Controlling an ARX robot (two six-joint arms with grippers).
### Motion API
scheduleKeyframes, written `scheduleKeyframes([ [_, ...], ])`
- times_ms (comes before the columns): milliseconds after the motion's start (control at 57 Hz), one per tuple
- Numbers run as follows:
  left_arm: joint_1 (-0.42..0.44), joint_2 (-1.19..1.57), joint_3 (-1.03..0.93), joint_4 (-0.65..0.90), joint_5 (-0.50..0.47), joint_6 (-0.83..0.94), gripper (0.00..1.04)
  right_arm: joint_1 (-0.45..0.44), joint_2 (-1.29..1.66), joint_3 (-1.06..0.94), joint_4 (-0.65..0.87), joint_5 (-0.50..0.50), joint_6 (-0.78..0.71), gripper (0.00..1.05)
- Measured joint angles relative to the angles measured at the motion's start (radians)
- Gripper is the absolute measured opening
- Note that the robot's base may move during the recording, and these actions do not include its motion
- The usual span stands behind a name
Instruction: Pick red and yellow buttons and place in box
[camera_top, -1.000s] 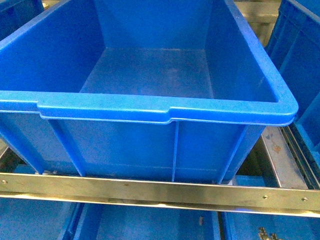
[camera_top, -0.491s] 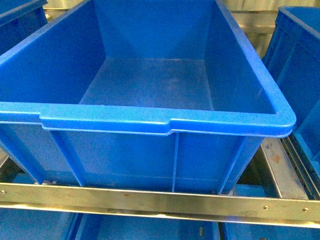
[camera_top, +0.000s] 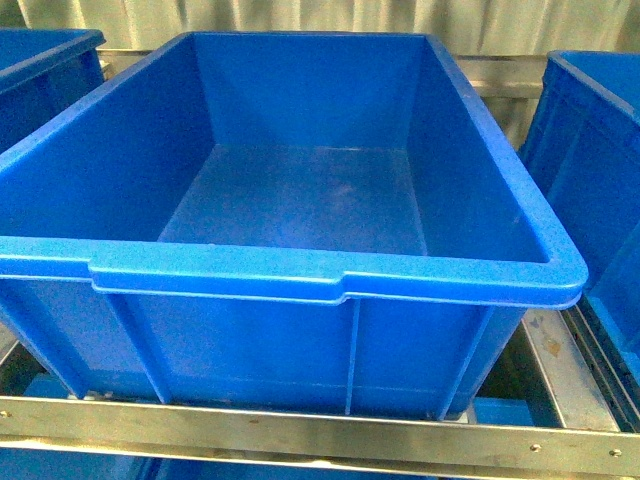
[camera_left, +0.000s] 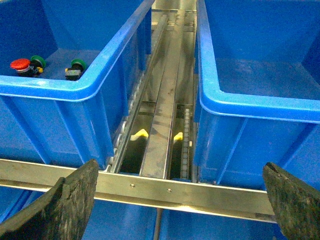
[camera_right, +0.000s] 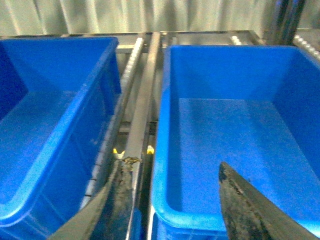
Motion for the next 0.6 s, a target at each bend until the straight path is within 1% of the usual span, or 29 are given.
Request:
scheduleKeyframes([
  [35,0.000,0.000,0.000,0.000,0.000,0.000,0.97,0.000,-0.019,-0.029,0.011,0.004,0.000,0.40],
  [175,0.000,0.000,0.000,0.000,0.000,0.000,0.97,0.002,-0.061,-0.109,0.034,0.004,0.000,0.19],
  [263,0.000,0.000,0.000,0.000,0.000,0.000,0.97,0.002,-0.091,-0.154,0.049,0.004,-0.001,0.04],
  [421,0.000,0.000,0.000,0.000,0.000,0.000,0.97,0.003,-0.141,-0.217,0.066,0.003,-0.003,0.04],
  [509,0.000,0.000,0.000,0.000,0.000,0.000,0.97,0.003,-0.217,-0.239,-0.007,0.004,-0.003,0.04],
  [596,0.000,0.000,0.000,0.000,0.000,0.000,0.97,0.004,-0.267,-0.258,-0.013,0.004,-0.003,0.04],
])
